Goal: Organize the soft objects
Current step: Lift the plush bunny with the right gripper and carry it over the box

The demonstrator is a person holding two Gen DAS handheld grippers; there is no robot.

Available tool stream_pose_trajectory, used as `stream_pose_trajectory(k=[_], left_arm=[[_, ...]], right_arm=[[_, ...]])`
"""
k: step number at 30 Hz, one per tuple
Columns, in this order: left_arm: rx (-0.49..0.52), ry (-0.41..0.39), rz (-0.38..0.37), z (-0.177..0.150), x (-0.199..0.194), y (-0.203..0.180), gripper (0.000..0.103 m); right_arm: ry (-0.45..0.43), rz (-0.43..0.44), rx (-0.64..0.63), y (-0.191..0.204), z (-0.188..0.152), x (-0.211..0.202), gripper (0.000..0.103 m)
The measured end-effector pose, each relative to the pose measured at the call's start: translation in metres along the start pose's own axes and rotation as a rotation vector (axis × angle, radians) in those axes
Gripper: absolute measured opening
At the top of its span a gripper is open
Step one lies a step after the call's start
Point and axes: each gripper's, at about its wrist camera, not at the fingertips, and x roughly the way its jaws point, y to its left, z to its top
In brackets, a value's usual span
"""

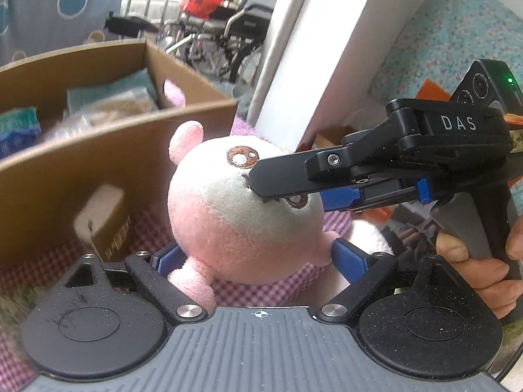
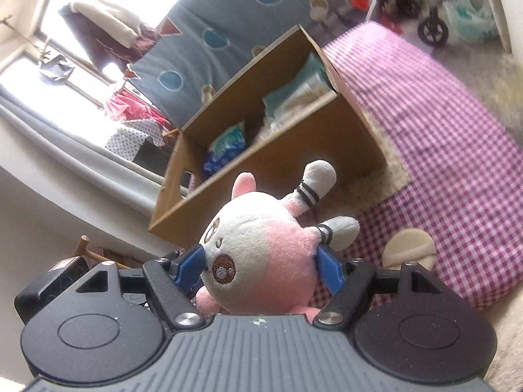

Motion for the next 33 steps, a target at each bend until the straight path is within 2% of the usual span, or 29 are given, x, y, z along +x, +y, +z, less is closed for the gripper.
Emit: stream_pose_trajectory(k=[6,10,17,24,29,33], left_arm=[[0.019,-0.092,0.049,0.014,-0.031,-0.004,0.093],[0.013,-0.138,0.097,0.029,-0.046,0.007,0.093],[-0.008,-0.168,0.163,0.067,-0.058,0.041,0.093],[-0.038,-0.081,0.19,0.118,-0.029,0.096,0.093],[-0.062,0.034,0.211,0.163,0.014,0.146,0.093],[-0.08,0.121,0.256,0.19,0.056,0.184,0.093]], right_arm=[[-0.038,0.043,-0.084,0.031,0.009,-0.009,0.077],[-0.037,0.09,-0.143,0.053,0.023,-0.001,0.077],[0.025,0.165,-0.185,0.082,0.066,0.037,0.077],[0.127,0.169,-0.189,0.092,0.129,0.096,0.077],[0.222,0.122,-0.181,0.088,0.184,0.161,0.077],[0.288,0.095,-0.143,0.073,0.216,0.214,0.077]])
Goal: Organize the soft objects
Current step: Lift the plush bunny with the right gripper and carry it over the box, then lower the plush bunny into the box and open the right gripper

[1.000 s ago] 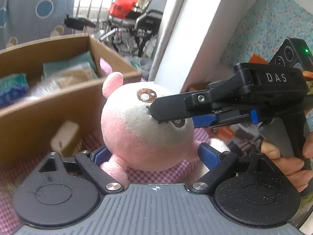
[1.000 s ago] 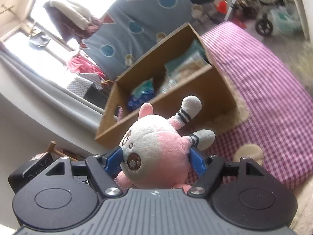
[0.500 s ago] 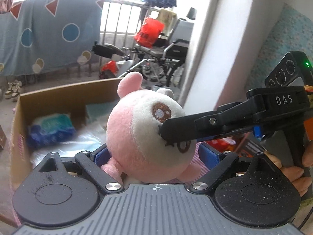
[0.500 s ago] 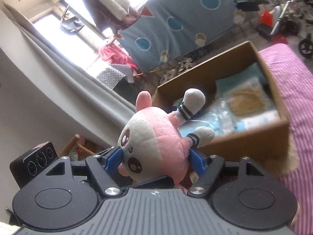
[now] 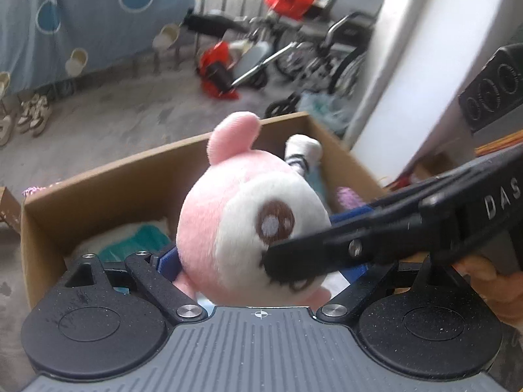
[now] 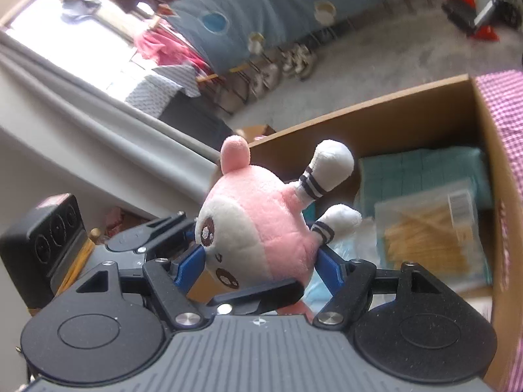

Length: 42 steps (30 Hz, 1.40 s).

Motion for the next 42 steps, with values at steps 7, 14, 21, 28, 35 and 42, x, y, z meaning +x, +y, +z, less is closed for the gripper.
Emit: stream_pose_trajectory(k=[7,14,21,28,35,42], left_arm=[[-0.039,0.119,0.046,0.014,0.068,0.035,0.093],[-0.103,0.166,0.068,0.012,0.089,0.058,0.097],[-0.133,0.161,0.083,0.02,0.067,0.063,0.099],[-0.168,0.069,0.089,0.021,0.012,0.063,0.1],[-0.214,-0.107,0.061,0.011,-0.063,0.06,0.102],[-0.286,-0.307,0.037,-0.034,-0.135,0.065,0.103]], right_arm=[[0.063,-0.043,0.069,-0.044,0.042,0.061,0.076],[0.105,-0.063,0.118,-0.073,0.051,0.102,0.077],[0.105,-0.068,0.133,-0.074,0.046,0.094,0.078],[0.06,-0.092,0.143,-0.062,0.053,0.066,0.078],[-0.017,-0.179,-0.022,-0.016,0.05,0.045,0.064],[-0.047,-0.336,-0.218,0.017,0.051,0.08,0.055]])
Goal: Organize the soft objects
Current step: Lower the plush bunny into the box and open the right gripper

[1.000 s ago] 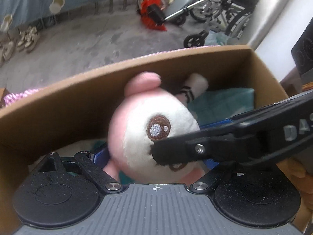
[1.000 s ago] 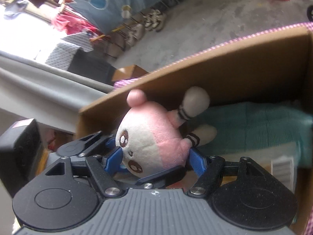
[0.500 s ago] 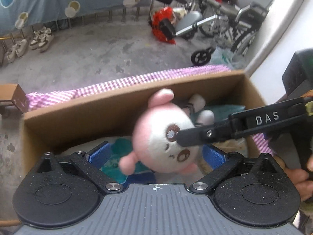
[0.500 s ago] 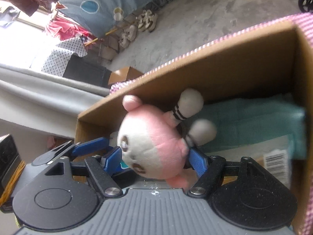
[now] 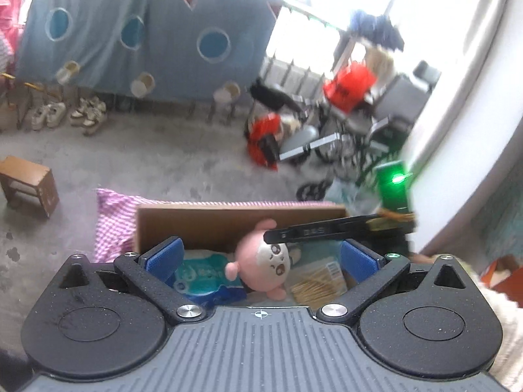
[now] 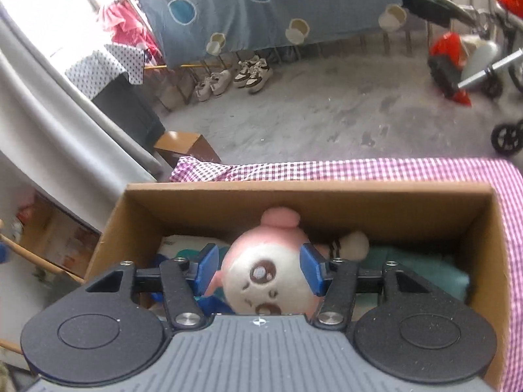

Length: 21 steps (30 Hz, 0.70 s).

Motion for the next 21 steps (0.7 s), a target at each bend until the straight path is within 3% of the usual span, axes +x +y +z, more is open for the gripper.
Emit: stream_pose_trajectory(k=[5,8,14,21], left_arm=[[-0.076,-0.054,0.016,-0.031,-0.026,0.021,0.103],[-0.105,-0.066,0.034,-0.045,-0.032,0.031,0.103],[-0.126,-0.064,0.045,-0.056,-0.039,0.042,0.103],[-0.122,-0.086,0.049,-0.064,-0.047,0.042,0.103]], right_arm=[[0.027,-0.067,-0.039,0.008,-0.002,0.03,0.055],[0.043,-0.062,-0.052,0.009,-0.003,0.033,0.055],[0.078,-0.076,-0.026,0.009,0.004,0.041,0.056],[0.057,-0.125,-0.062,0.018,-0.004,0.056,0.065]])
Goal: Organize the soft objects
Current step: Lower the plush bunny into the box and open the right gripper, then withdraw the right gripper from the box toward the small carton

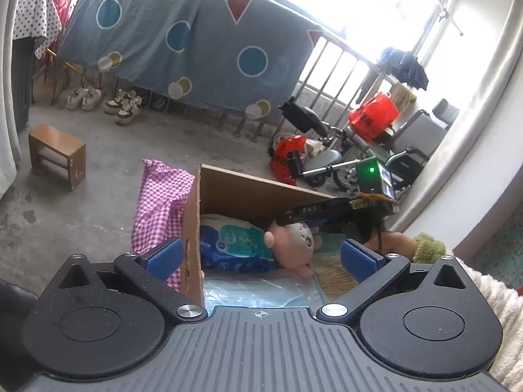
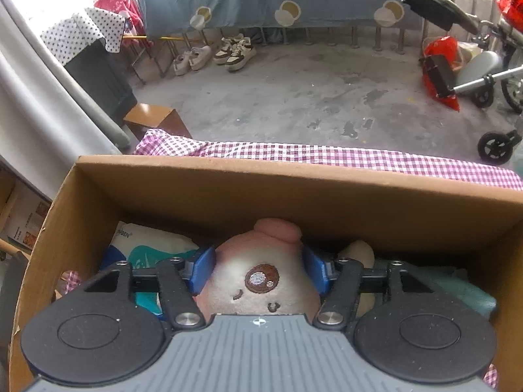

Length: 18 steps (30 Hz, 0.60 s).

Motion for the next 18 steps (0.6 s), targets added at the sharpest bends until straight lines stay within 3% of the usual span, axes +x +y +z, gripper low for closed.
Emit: stream_pose_trajectory(k=[7,14,18], left_arm=[[0.007,-0.065,0.009,-0.005,-0.02,0.002,0.103],[-0.009,-0.139,-0.009,-0.009,-0.05,0.004,0.103],[0.008,-0.178,-0.029,-0.016,-0.069,0.004,0.103]], right_arm=[[-0.079,0.036,-0.017,-0.003,-0.004,-0.036,0.065],[-0.248,0.11,-0.022,-0.005,-0.024,-0.13,0.07],[-0.36,0.149,-0.054,-0.004,-0.054,-0.197,0.077]])
